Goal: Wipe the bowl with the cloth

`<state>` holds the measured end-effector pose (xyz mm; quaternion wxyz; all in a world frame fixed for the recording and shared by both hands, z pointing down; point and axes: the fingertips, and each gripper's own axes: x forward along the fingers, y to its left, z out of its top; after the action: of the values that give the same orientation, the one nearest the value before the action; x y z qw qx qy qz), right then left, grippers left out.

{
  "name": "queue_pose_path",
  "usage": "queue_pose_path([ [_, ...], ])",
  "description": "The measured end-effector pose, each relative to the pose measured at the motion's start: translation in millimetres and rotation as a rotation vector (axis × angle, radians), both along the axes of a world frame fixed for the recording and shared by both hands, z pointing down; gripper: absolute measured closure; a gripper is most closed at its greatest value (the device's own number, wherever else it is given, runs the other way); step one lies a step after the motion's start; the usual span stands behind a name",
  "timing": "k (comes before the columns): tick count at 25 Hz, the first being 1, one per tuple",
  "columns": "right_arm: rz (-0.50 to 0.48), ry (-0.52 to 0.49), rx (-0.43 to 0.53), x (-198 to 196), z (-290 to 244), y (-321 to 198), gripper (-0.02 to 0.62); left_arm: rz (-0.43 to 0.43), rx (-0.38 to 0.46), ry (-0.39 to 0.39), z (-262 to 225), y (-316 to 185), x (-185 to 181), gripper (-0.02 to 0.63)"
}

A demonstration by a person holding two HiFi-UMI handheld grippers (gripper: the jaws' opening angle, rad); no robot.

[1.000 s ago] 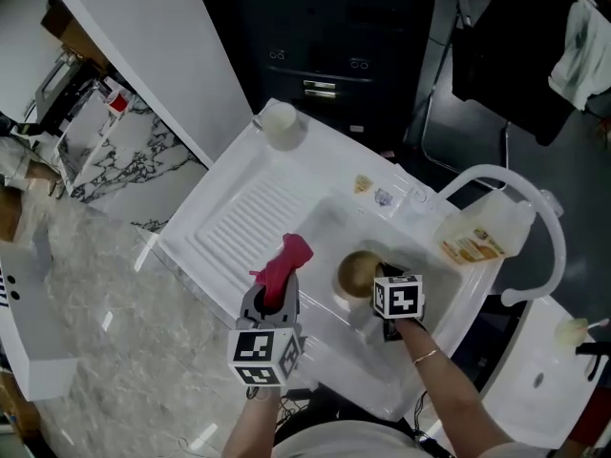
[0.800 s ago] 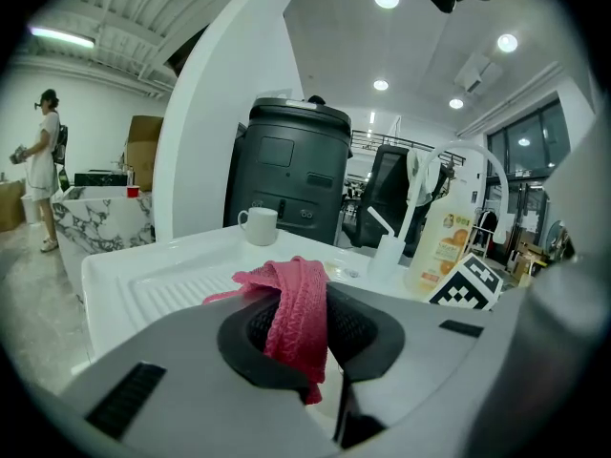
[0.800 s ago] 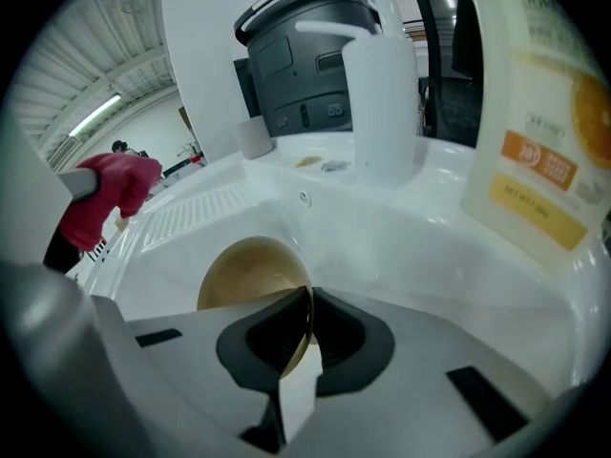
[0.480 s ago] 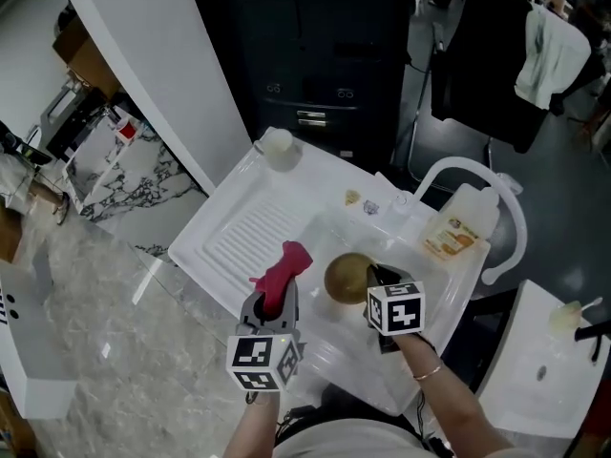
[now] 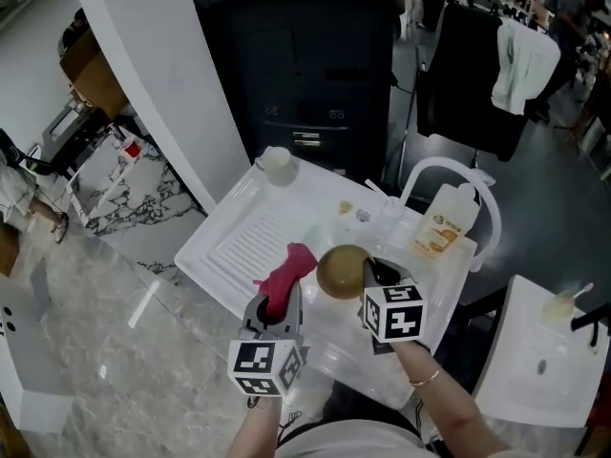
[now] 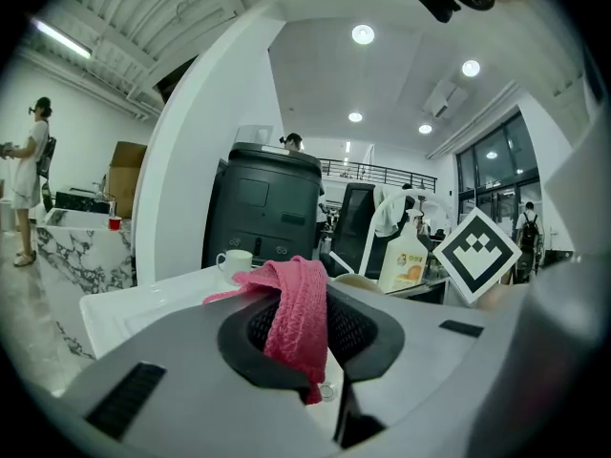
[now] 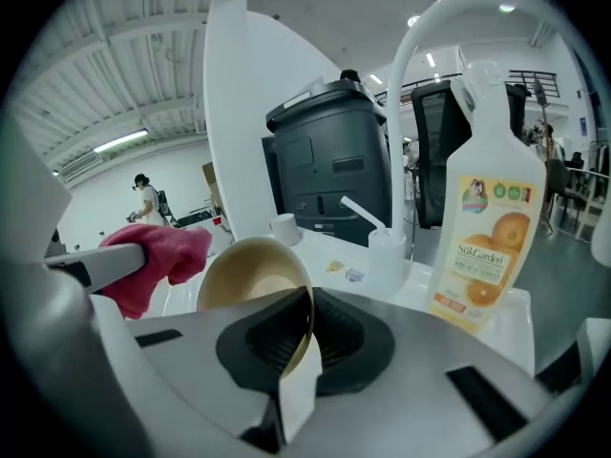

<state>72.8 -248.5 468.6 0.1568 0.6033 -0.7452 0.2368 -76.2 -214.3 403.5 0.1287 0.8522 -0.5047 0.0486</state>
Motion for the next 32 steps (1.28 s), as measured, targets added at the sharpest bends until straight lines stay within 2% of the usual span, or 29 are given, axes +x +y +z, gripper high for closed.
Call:
queue_pose_path([
  [4, 0.029, 0.003, 0.023, 0, -15, 7, 0.580, 0.019, 0.034, 0.022, -21, 12, 2, 0.555],
  [7, 0.037, 0.007, 0.041, -2, -23, 12, 0.580, 0.073, 0.053, 0.018, -31, 25, 14, 0.555],
  [11, 0.028, 0.012, 0.061, -12, -32, 17, 0.580, 0.180, 0.072, -0.031, -32, 38, 40, 0.555],
  [14, 0.017, 0.006, 0.069, -20, -38, 21, 0.580, 0.226, 0.064, -0.113, -24, 38, 56, 0.555],
  [17, 0.004, 0.003, 0.074, -27, -42, 25, 0.581, 0.219, 0.016, -0.193, -9, 31, 63, 0.555],
  [21, -0.042, 0.051, 0.104, -38, -46, 31, 0.580, 0.206, -0.050, -0.253, 9, 20, 69, 0.556],
  [26, -0.058, 0.101, 0.086, -33, -35, 33, 0.575, 0.166, -0.098, -0.248, 18, 5, 71, 0.555],
  [32, -0.035, 0.076, 0.063, -21, -27, 26, 0.575, 0.097, -0.141, -0.216, 21, -6, 55, 0.555],
])
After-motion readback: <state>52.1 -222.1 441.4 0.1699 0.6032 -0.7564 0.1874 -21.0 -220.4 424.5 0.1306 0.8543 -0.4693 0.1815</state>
